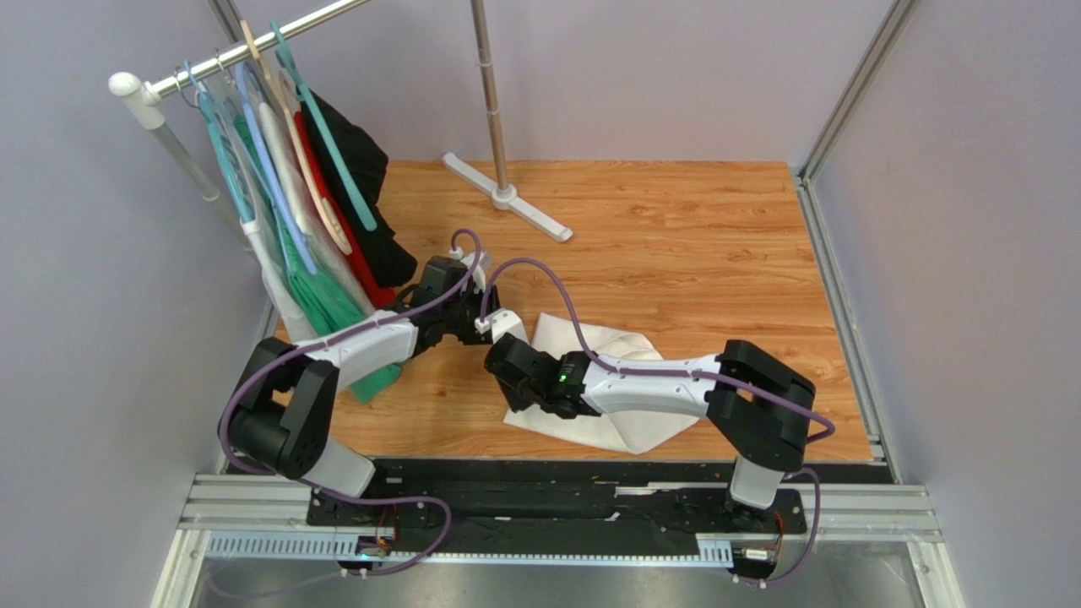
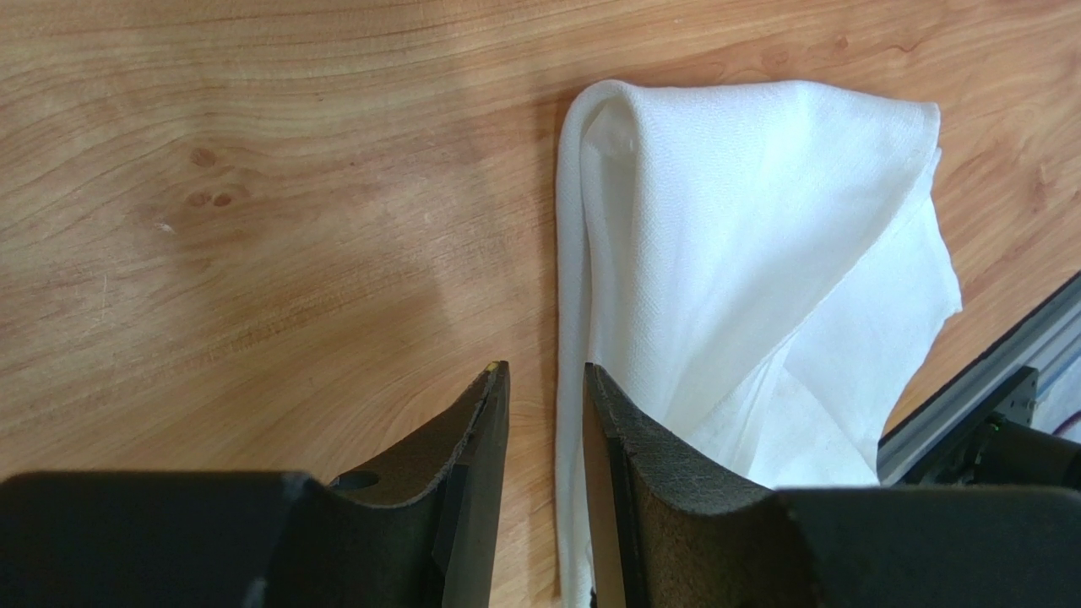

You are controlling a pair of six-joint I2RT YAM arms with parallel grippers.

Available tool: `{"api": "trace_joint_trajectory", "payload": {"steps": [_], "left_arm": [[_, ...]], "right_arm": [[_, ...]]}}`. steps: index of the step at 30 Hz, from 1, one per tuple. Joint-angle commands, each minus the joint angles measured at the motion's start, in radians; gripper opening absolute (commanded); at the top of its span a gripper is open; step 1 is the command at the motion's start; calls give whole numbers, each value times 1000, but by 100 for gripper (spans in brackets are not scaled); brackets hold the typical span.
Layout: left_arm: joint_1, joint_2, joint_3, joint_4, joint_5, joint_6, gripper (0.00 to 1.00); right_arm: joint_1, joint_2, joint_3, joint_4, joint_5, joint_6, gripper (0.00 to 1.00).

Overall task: Fold the napkin, place the utensils inside, and roll it up
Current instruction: Fold the napkin

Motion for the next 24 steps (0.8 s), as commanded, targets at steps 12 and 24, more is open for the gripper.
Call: {"api": "trace_joint_trajectory", "payload": {"steps": [12,24], "left_arm": [[3,-44,2,-20,3,20,39],[3,-82,-18,-42,5,34,39]], "right_arm": [[89,-97,-36,9,69,-37,56],[84,-341,-93,48,53,-148,58]]}}
